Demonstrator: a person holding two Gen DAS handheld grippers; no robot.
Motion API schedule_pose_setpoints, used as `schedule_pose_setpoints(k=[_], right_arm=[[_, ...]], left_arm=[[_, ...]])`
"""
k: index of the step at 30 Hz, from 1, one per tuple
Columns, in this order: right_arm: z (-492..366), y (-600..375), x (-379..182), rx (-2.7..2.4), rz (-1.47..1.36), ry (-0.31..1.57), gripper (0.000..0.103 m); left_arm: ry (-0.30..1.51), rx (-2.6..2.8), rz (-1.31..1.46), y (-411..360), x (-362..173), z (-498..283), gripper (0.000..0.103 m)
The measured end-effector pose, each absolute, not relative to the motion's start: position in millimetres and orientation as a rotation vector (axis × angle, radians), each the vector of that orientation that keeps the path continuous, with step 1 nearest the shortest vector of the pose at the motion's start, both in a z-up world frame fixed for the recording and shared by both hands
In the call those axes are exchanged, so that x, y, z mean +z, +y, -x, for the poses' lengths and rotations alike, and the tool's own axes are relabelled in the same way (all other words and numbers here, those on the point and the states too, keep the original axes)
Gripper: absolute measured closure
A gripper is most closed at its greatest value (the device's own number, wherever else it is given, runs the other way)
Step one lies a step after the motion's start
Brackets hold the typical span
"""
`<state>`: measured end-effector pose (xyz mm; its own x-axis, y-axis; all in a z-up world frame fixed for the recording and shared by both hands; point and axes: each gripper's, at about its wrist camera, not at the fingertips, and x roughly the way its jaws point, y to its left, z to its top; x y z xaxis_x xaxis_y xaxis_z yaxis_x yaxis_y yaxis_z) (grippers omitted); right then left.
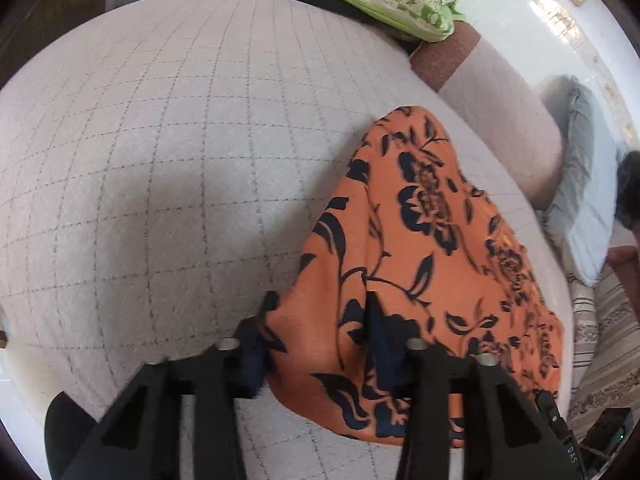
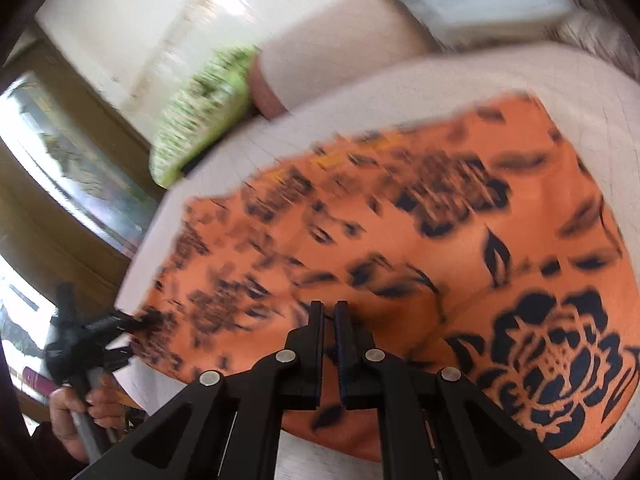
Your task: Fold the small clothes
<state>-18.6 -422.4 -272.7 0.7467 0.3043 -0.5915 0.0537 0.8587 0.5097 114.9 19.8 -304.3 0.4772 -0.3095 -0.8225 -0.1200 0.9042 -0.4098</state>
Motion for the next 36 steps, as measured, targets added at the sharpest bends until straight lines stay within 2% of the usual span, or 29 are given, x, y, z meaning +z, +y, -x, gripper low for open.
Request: schedule_pose_setpoints(k=[4,6,8,11,13,15,16,20,25,36], right_arm=[[12.3,-397.3,-265.1,0.249,-0.495,0.697,0.096],[0.7,-377.1,-277.7,0.267,-0.430,0.794,0.096],[-9.4,-362.1,-301.1,0.255,-0.376,0.919,0.095],[-8.9,-365.2,-297.4,0.267,-0.392,0.900,0.096],[-10.8,-375.2,-303.4,0.280,-0.481,0.910,0.097],[-11.8,-381.1,-305.6,0.294,-0.536,0.919,0.097],[-10.6,-380.9,-306.2,0.296,-0.544,0.918,0.097],[-7.7,-376.6,-303.3,0.291,-0.504,0.910,0.097],[-1.8,-381.7,-295.9,0.285,-0.523,0.905,0.098],[31.4,-442.6,-269.7,0.163,-0.645,0.738,0.097]], left_arm=[[1.050,-0.156,0.442,29.1,-290.2,-102.9,0.072],[1.055,-0.162,0.457,31.9,-290.2,-103.6,0.070],[1.087,-0.139,0.482,38.6,-294.4,-102.9,0.062],[1.096,-0.133,0.562,45.3,-300.0,-97.6,0.048],[1.090,-0.131,0.560,43.2,-300.5,-94.3,0.047],[1.088,-0.136,0.521,31.9,-300.0,-96.3,0.050],[1.085,-0.138,0.509,28.1,-299.7,-97.7,0.065],[1.092,-0.135,0.440,18.5,-299.8,-104.1,0.076],[1.041,-0.169,0.398,10.7,-279.5,-98.3,0.079],[0.862,-0.408,0.241,-61.7,-179.7,-64.5,0.079]])
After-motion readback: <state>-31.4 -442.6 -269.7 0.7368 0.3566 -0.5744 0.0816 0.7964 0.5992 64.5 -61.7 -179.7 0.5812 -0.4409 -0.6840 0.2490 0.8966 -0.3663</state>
